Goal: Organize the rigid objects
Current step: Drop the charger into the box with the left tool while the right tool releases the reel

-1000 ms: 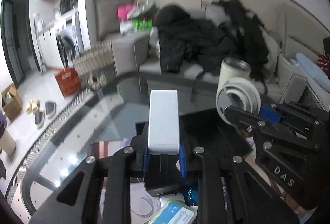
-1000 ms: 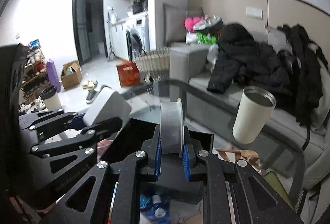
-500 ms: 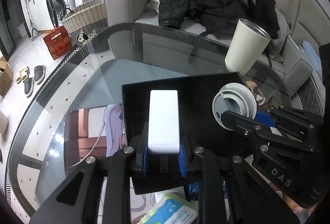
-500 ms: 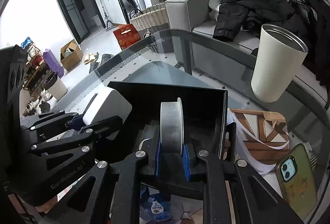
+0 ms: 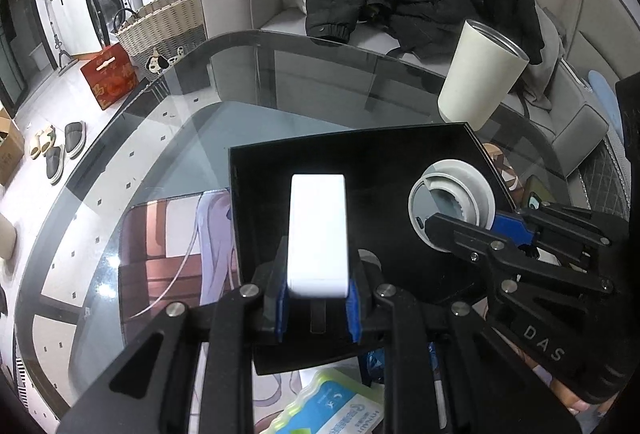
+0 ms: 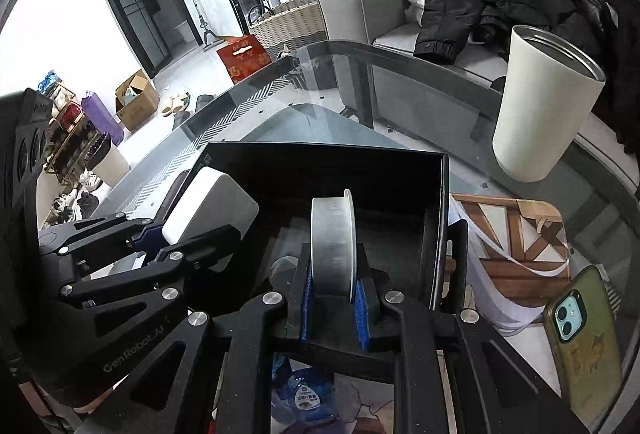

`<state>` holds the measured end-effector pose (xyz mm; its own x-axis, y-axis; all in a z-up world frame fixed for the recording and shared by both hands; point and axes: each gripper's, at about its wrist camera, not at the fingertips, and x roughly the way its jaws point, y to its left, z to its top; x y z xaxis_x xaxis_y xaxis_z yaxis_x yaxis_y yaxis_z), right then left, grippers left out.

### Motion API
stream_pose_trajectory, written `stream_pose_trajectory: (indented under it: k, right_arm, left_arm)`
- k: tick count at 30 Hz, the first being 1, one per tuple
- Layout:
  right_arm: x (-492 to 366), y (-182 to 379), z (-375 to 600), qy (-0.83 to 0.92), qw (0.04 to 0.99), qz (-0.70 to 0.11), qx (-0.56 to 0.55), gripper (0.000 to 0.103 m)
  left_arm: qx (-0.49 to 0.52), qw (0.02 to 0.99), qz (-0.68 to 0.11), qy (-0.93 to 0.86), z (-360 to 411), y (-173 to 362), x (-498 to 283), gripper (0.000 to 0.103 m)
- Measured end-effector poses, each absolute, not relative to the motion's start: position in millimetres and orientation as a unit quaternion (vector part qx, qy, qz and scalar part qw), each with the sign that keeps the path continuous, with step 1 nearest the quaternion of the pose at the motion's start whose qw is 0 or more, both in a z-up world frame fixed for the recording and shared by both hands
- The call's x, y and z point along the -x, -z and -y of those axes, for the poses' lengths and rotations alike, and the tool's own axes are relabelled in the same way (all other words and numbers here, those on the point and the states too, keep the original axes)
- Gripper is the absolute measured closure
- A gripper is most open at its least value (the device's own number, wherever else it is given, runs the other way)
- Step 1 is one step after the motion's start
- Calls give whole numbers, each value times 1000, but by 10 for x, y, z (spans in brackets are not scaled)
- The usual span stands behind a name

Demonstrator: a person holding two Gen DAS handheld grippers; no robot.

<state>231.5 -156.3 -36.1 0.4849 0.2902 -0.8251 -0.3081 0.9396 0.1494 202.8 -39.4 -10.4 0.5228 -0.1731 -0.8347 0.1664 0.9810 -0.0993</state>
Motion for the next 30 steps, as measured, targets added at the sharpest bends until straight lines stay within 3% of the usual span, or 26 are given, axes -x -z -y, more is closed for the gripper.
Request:
stream_pose_trajectory:
  k: [8, 16, 18, 19, 25, 30]
  right_arm:
    - [-2295, 360, 1578, -177, 864, -472, 3, 85]
    - [-2066, 36, 1684, -178, 893, -413, 6, 85]
    - [-1935, -109, 1736, -180, 904, -387, 13, 85]
    - [-1880, -162, 1758, -181, 908, -378, 14, 85]
    - [-1445, -382, 1816, -199, 922, -329, 48, 85]
    - [-1261, -220, 1822, -219, 905, -358, 62, 85]
  left_arm:
    - [-5, 881, -464, 89, 372, 52, -1999, 81]
    - [-10, 904, -418, 92, 313, -174, -1810, 73]
    - [-17, 913, -398, 94, 283, -269, -1704, 59]
    - [-19, 919, -381, 97, 256, -324, -1621, 56]
    - [-52, 932, -338, 120, 199, -427, -1220, 53]
    - [-68, 918, -362, 146, 163, -259, -982, 53]
